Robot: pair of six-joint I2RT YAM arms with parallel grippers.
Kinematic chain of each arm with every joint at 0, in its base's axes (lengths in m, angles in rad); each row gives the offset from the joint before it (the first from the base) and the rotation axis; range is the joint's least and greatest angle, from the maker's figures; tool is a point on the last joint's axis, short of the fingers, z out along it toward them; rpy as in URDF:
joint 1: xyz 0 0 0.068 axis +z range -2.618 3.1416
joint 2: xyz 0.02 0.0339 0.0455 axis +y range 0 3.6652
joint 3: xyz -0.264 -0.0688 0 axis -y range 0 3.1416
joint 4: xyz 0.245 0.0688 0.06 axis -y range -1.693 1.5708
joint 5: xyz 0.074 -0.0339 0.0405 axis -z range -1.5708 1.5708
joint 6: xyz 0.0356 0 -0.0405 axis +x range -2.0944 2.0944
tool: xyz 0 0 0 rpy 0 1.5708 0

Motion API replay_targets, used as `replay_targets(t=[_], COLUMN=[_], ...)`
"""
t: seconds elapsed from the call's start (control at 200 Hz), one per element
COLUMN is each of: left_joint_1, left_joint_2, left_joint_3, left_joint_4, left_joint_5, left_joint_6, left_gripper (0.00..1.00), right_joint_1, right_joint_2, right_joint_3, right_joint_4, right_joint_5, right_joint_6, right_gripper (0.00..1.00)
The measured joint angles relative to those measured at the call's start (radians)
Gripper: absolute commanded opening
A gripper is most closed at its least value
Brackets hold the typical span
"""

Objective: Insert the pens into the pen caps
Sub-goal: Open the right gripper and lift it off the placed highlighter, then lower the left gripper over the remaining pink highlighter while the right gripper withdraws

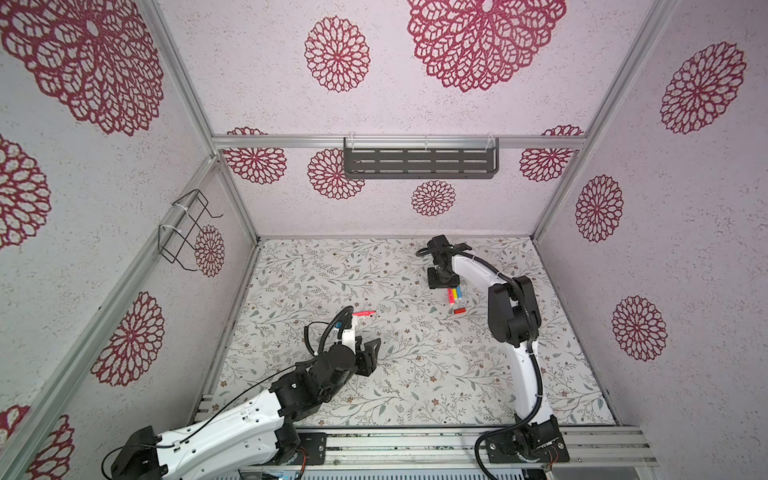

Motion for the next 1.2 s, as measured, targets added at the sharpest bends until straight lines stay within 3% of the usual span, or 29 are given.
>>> replay_targets(t=[0.11, 0.255, 0.42, 0.535, 0.81, 0.986, 1.201], left_joint_1=[0.013, 0.085, 0.239, 0.322, 0.503, 0.566, 0.598], left_joint_2=[0.031, 0.088, 0.2, 0.283, 0.488, 0.575, 0.676], left_joint_3=[0.015, 0.053, 0.132, 0.172, 0.228, 0.255, 0.311], left_joint_4=[-0.009, -0.045, -0.132, -0.16, -0.148, -0.12, -0.089], left_joint_5=[0.011, 0.069, 0.14, 0.177, 0.277, 0.322, 0.369], left_joint_6=[0.014, 0.022, 0.022, 0.039, 0.089, 0.108, 0.131], left_gripper=[0.6, 0.6, 0.59, 0.6, 0.59, 0.59, 0.59], right_joint_1=[0.045, 0.13, 0.203, 0.204, 0.208, 0.212, 0.214], right_joint_2=[-0.121, -0.421, -0.852, -1.078, -1.323, -1.427, -1.456], right_joint_3=[-0.008, -0.15, -0.58, -0.911, -1.408, -1.509, -1.553], right_joint_4=[0.006, 0.117, 0.415, 0.602, 0.785, 0.85, 0.895], right_joint_5=[-0.035, -0.161, -0.375, -0.489, -0.576, -0.586, -0.587], right_joint_6=[-0.021, -0.075, -0.095, -0.072, 0.055, 0.125, 0.176], right_gripper=[0.55, 0.56, 0.7, 0.71, 0.72, 0.72, 0.72])
